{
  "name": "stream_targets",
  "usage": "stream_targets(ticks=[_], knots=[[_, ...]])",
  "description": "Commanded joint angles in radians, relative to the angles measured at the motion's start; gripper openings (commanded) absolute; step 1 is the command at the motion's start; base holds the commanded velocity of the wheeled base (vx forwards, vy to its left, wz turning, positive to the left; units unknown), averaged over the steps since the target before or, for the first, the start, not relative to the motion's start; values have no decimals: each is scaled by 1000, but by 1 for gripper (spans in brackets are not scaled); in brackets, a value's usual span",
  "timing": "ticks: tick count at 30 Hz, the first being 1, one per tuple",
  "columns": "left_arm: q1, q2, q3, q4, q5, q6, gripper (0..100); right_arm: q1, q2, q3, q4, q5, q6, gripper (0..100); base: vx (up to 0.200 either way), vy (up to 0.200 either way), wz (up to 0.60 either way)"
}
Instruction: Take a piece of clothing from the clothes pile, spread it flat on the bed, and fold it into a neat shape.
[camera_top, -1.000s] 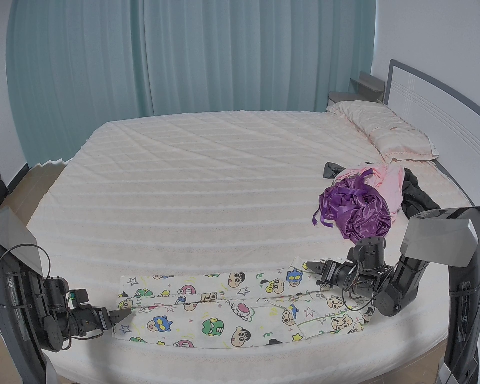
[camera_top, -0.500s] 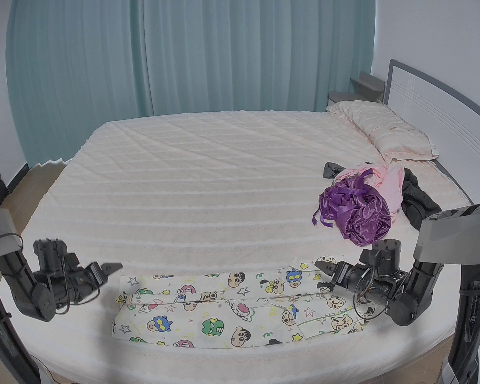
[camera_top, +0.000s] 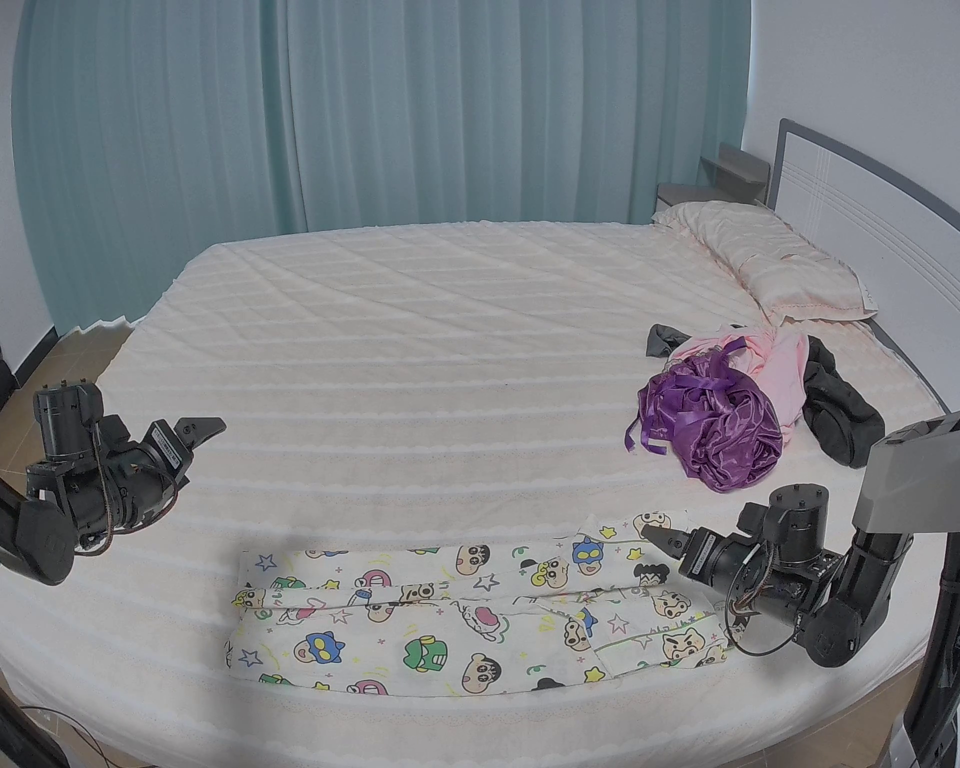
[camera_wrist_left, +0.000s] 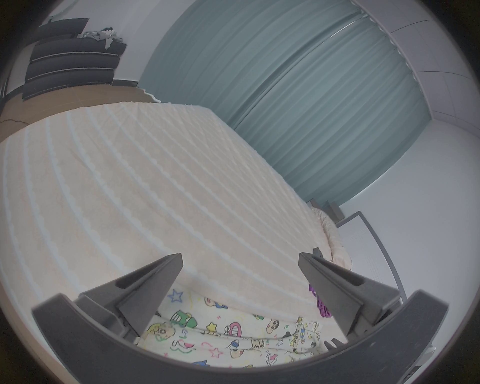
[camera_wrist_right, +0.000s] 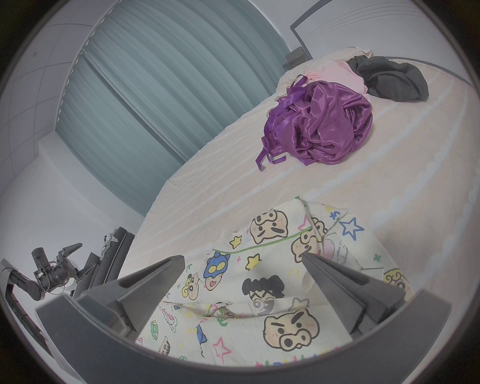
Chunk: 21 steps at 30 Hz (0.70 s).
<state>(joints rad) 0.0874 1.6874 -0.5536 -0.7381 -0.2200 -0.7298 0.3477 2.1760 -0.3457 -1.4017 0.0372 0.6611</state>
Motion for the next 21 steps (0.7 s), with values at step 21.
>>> stream_targets(ticks=[21], knots=[[72,345,-224,407,-151,228,100,-1,2,4,1,1,0,100,0,0,0]])
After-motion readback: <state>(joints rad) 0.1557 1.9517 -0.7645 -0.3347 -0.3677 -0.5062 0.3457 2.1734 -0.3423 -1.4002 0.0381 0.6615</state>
